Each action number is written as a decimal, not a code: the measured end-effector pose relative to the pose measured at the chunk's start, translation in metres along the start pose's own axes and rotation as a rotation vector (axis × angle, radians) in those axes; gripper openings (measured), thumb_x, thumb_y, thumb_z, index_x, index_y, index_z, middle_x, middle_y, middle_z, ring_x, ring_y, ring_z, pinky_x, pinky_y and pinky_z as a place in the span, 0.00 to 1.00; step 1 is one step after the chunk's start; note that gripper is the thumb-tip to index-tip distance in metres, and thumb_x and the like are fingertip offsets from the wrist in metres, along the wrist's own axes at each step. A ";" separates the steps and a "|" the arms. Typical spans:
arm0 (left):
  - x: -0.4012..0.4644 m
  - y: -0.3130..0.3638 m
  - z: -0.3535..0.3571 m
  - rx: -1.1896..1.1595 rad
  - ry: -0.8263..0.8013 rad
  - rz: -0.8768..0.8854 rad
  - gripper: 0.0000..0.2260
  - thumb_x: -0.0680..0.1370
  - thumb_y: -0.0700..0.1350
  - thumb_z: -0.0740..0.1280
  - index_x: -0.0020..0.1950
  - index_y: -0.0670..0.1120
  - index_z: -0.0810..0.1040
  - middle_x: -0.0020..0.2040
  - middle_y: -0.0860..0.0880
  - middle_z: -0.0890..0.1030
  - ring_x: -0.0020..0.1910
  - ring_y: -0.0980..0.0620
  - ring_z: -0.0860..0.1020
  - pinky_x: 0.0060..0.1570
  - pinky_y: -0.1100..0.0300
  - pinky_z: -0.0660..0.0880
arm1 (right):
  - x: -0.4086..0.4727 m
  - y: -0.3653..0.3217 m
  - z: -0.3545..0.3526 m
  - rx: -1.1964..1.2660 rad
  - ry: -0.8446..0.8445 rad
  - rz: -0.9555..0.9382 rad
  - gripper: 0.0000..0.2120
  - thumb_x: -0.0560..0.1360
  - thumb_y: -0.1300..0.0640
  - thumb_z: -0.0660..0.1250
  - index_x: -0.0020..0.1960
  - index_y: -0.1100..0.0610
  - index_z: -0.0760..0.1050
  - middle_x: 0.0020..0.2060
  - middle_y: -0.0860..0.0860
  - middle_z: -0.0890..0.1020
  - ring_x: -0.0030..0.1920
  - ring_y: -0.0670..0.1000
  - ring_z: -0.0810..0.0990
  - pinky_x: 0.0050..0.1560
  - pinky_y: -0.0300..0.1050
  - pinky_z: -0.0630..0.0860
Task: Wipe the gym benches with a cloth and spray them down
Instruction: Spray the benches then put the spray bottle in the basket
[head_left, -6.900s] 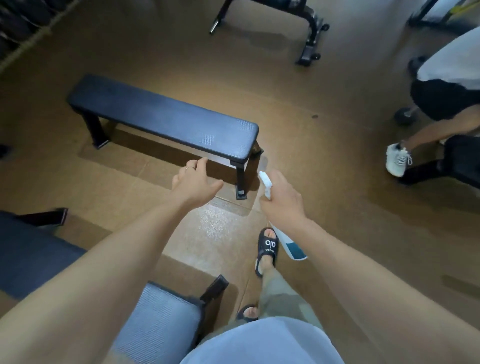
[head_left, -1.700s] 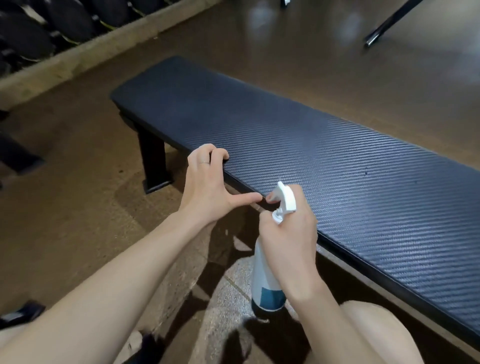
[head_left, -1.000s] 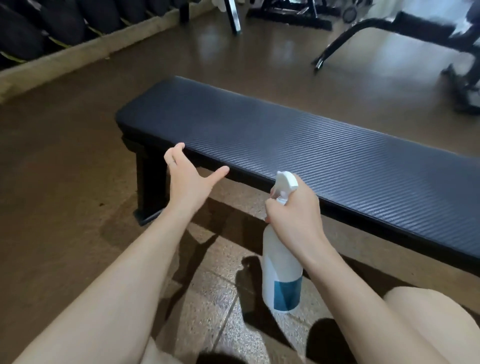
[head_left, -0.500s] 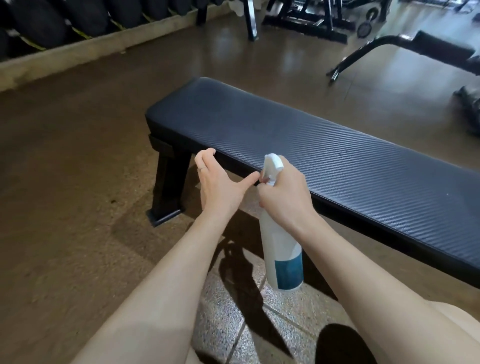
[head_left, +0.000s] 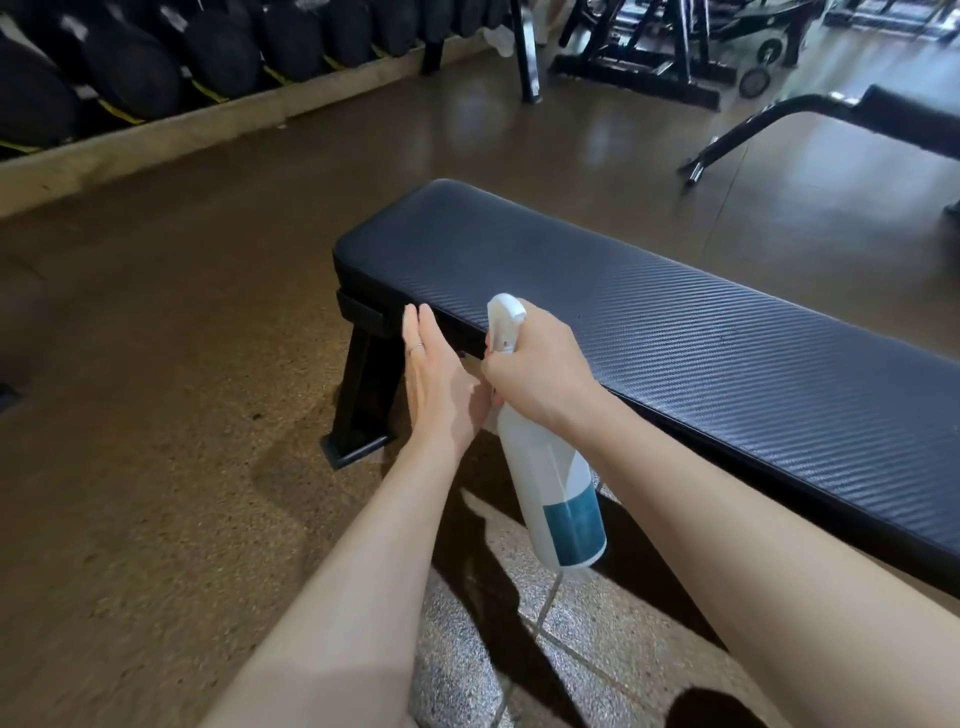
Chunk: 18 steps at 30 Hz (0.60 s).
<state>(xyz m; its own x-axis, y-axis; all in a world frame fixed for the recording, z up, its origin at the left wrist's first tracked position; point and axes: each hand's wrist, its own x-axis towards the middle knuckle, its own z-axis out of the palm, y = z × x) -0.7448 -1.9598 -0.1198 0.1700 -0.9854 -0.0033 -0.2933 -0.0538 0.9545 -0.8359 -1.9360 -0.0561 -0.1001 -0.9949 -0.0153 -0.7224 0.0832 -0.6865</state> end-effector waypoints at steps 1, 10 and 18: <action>0.000 -0.001 0.000 0.068 -0.033 0.018 0.48 0.74 0.66 0.66 0.84 0.51 0.45 0.85 0.51 0.44 0.83 0.48 0.49 0.81 0.44 0.54 | 0.003 -0.003 0.001 0.001 -0.006 -0.003 0.14 0.58 0.56 0.57 0.43 0.56 0.68 0.38 0.52 0.78 0.42 0.57 0.78 0.38 0.49 0.73; 0.005 -0.016 -0.002 0.014 -0.078 0.054 0.49 0.70 0.76 0.62 0.83 0.61 0.41 0.85 0.56 0.44 0.83 0.47 0.53 0.77 0.39 0.62 | 0.023 -0.026 0.007 0.016 -0.066 -0.020 0.08 0.66 0.56 0.63 0.45 0.55 0.69 0.38 0.51 0.76 0.43 0.56 0.79 0.42 0.52 0.78; 0.008 -0.015 -0.003 0.099 -0.082 0.037 0.49 0.74 0.62 0.72 0.84 0.56 0.43 0.85 0.55 0.43 0.83 0.48 0.50 0.79 0.42 0.58 | 0.004 -0.006 -0.004 0.049 0.065 0.041 0.09 0.66 0.58 0.64 0.46 0.56 0.71 0.40 0.52 0.78 0.44 0.57 0.79 0.46 0.56 0.80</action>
<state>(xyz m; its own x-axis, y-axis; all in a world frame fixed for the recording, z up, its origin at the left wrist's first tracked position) -0.7360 -1.9666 -0.1331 0.0807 -0.9967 0.0032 -0.3899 -0.0286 0.9204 -0.8349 -1.9403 -0.0496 -0.1739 -0.9848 0.0017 -0.6823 0.1193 -0.7213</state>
